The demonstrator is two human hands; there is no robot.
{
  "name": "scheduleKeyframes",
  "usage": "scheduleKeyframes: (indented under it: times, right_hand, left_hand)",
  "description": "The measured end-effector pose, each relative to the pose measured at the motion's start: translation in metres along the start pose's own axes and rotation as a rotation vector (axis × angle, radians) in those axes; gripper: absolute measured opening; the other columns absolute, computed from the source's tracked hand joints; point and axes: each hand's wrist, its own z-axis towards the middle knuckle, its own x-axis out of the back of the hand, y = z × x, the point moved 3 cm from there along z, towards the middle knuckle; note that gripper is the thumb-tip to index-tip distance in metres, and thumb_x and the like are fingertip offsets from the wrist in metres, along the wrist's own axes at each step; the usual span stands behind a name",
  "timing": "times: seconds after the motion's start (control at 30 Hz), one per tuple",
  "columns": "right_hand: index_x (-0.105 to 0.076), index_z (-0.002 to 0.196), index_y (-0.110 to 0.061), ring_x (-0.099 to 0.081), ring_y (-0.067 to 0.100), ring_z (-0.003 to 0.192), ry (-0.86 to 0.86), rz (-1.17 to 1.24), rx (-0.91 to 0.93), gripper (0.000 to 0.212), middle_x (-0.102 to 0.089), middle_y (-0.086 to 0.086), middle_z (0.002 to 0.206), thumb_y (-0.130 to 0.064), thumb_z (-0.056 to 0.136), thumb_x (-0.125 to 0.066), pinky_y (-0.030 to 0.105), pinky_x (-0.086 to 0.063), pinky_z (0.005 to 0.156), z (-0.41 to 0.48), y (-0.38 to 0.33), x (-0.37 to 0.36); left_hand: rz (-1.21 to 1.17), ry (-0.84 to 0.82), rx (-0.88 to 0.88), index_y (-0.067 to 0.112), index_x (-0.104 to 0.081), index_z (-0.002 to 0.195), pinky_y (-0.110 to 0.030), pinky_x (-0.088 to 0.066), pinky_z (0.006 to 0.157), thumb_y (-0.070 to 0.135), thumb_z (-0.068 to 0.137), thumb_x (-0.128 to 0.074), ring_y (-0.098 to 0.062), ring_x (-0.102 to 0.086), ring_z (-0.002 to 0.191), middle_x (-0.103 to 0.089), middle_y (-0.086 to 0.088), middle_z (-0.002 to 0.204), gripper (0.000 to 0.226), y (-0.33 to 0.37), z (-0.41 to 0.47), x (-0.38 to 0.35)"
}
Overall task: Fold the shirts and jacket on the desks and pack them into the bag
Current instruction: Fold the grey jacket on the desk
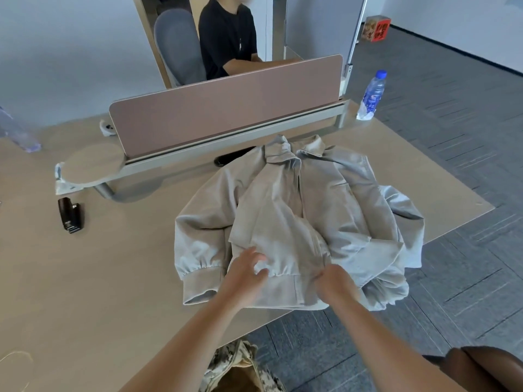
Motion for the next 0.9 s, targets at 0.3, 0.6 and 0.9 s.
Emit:
scheduleKeyframes:
  times: [0.3, 0.6, 0.9]
  right_hand:
    - [-0.044, 0.142, -0.011, -0.064, 0.027, 0.105, -0.102, -0.131, 0.076, 0.043, -0.064, 0.005, 0.117, -0.014, 0.099, -0.047, 0.034, -0.048, 0.076, 0.023, 0.024, -0.036]
    - [-0.058, 0.129, -0.032, -0.061, 0.019, 0.071, -0.127, 0.311, 0.168, 0.043, -0.06, -0.002, 0.117, -0.013, 0.095, -0.038, 0.031, -0.049, 0.061, 0.008, 0.035, -0.028]
    - [-0.057, 0.132, -0.028, -0.055, 0.033, 0.102, 0.187, 0.213, -0.094, 0.046, -0.035, 0.01, 0.138, -0.014, 0.089, -0.048, 0.041, -0.05, 0.081, 0.009, 0.075, 0.016]
  left_hand:
    - [0.524, -0.296, 0.068, 0.027, -0.041, 0.147, -0.055, -0.014, 0.121, 0.04, 0.106, -0.026, -0.021, -0.026, 0.149, -0.025, -0.004, 0.163, 0.046, -0.033, 0.022, -0.047]
    - [0.307, -0.041, 0.168, 0.019, -0.045, 0.143, -0.046, -0.036, 0.11, 0.05, 0.098, -0.04, -0.024, -0.045, 0.133, -0.046, -0.006, 0.148, 0.054, -0.001, 0.026, -0.033]
    - [-0.036, -0.259, -0.126, 0.029, -0.052, 0.138, -0.021, -0.024, 0.11, 0.034, 0.107, -0.036, -0.005, -0.032, 0.143, -0.029, 0.016, 0.159, 0.035, 0.077, 0.029, -0.103]
